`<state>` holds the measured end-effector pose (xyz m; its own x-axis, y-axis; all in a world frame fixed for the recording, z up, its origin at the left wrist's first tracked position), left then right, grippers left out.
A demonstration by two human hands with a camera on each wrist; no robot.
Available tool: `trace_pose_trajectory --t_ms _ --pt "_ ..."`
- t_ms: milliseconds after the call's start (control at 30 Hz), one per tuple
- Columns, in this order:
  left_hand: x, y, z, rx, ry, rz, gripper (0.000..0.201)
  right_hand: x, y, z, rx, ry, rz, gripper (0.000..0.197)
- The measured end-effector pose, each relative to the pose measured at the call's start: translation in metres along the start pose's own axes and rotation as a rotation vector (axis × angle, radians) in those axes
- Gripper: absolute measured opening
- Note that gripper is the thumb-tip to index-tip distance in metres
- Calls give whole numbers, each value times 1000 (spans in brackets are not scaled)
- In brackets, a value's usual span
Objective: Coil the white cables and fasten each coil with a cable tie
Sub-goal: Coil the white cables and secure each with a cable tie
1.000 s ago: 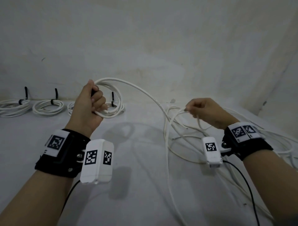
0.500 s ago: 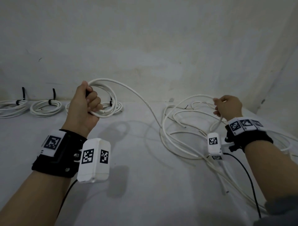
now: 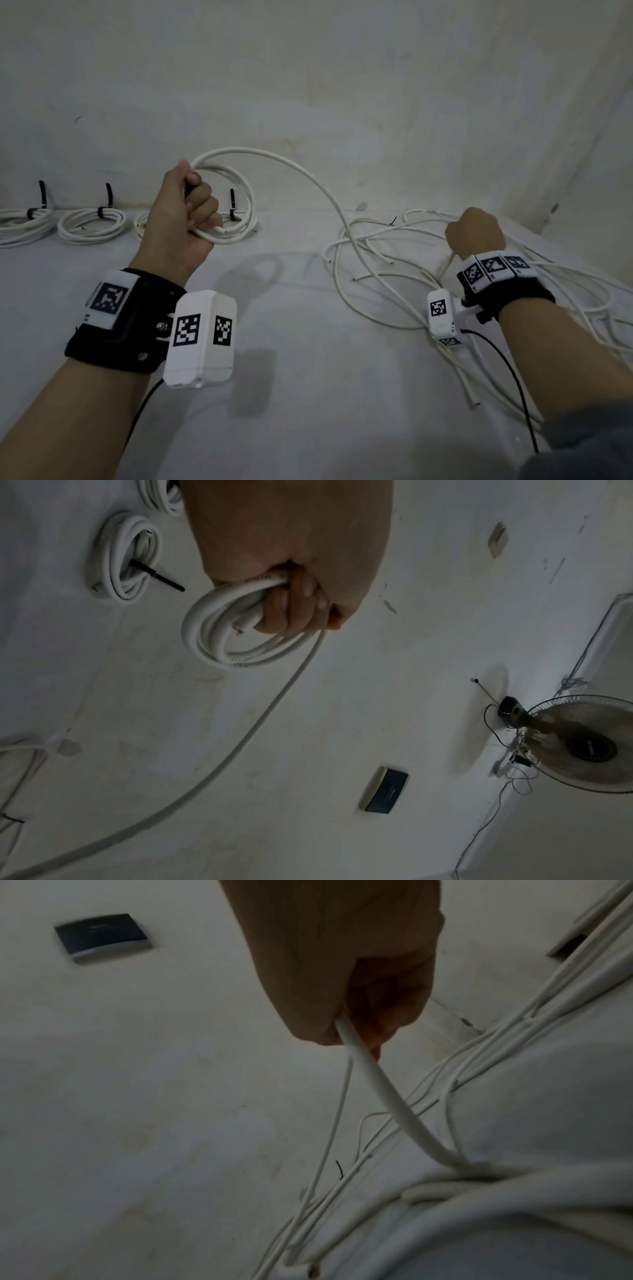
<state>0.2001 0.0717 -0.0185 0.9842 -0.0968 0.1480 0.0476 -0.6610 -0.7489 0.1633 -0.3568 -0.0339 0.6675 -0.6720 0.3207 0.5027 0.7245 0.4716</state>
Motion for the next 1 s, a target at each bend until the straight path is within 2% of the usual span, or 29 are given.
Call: trace_pose_trajectory --t_ms 67,133,233,267,300,333,400,500,567,700,800,900,1000 --pt "-2 3 -6 21 23 9 38 -8 24 6 -103 -36 154 23" --pt "-4 5 -12 25 39 15 38 -22 54 18 -120 -140 375 30" --pt "-7 7 -19 22 57 25 37 -58 99 42 190 -248 690 30" --pt "-7 8 -21 21 62 25 37 -71 113 49 307 -224 769 29" --pt "-8 8 -22 21 68 24 37 -83 127 52 408 -139 812 28" --pt "-8 9 -23 24 72 23 37 -94 139 49 474 0 824 29" --pt "-9 9 -24 32 80 21 36 -113 159 35 455 282 810 26" --pt "-10 7 -25 17 92 18 37 -124 167 23 575 528 734 18" --pt "-10 5 -26 0 112 22 39 -117 165 25 696 537 682 23" --pt "-12 2 -30 -60 150 36 51 -100 160 43 764 426 679 19" --pt "-12 -6 -27 -136 154 11 56 -102 153 36 806 571 663 6" --pt "-10 -18 -18 -219 136 -38 55 -108 141 20 794 728 653 6" --pt "-7 -27 -10 -281 118 -76 52 -106 133 14 733 677 663 2"
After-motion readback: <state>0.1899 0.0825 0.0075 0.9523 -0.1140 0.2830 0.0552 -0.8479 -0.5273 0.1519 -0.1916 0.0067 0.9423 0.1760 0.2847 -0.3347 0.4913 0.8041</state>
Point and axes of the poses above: each hand's wrist, its own x-axis towards the middle knuckle, its own z-axis out of the back of the hand, y = z × x, the point moved 8 cm from there along x, towards the middle knuckle, and after that the axes turned 1 degree about z, right-handed, at the moved point
